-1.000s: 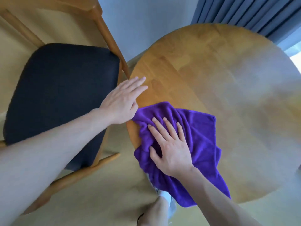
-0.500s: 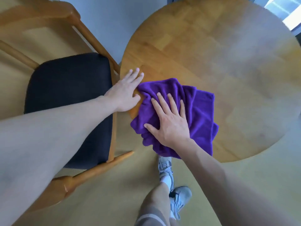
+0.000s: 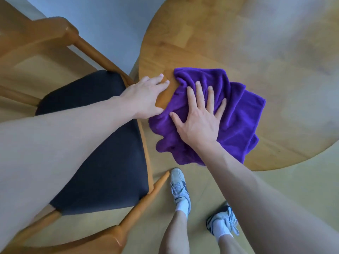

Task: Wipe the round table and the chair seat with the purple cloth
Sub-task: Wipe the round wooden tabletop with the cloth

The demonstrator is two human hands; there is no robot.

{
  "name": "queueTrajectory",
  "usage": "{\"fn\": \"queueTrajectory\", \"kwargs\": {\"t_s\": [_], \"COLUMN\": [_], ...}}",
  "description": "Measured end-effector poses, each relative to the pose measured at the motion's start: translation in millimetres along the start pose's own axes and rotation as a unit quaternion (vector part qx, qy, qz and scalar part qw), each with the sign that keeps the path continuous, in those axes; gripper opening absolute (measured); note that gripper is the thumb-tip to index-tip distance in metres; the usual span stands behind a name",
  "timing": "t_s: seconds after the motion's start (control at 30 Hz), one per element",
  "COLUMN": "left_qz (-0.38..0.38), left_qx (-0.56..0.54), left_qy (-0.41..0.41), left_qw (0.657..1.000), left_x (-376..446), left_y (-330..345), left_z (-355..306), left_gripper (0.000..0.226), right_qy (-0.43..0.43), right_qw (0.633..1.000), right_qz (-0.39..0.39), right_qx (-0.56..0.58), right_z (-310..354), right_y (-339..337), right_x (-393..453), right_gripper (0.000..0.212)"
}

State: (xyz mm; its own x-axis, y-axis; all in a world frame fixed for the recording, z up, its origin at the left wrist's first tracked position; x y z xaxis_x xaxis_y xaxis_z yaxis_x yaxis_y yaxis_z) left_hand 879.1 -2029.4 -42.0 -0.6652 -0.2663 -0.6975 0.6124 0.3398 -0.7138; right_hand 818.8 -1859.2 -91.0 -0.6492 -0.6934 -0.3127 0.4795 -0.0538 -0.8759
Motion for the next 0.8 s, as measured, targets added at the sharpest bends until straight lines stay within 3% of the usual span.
{"fn": "queueTrajectory", "kwargs": {"t_s": [0.2,0.3,0.37,0.6,0.8], "left_qz": [0.006,0.034,0.051,0.053,0.065], "left_qx": [0.114,0.116,0.091,0.059,0.050], "left_qy": [0.050,0.039,0.026,0.016,0.014], "left_qw": [0.992,0.992,0.994,0.997,0.997], "left_x": [10,10,9,11,11], "left_y": [-18,-7,1,-2,1], "left_z": [-11,-12,-9,-9,-14], "left_gripper": [0.107,0.121,0.119,0.110,0.105], "right_qy": [-0.056,-0.064,-0.047,0.066,0.015], "right_qw": [0.995,0.989,0.989,0.992,0.994], "right_qz": [0.080,0.125,0.135,0.106,0.108], "right_qx": [-0.009,-0.040,-0.049,0.010,-0.006], "right_z": [-14,-21,-18,31,16], "right_y": [-10,-18,-22,-21,-18], "right_x": [-5,-2,6,32,-9], "right_gripper": [0.110,0.119,0.121,0.107,0.100]}}
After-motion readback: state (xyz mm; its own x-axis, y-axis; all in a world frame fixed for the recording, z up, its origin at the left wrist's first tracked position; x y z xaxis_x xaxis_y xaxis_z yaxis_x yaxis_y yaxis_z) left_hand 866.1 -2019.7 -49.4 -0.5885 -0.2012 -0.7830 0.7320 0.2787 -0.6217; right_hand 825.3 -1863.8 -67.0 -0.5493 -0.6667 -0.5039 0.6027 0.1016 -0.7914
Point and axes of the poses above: each hand's wrist, its own x-axis towards the middle knuckle, its own y-axis out of the palm, z = x × y, the point moved 3 cm from there along x, towards the middle knuckle, and after that the axes turned 12 degrees about z, right-handed, at the moved point
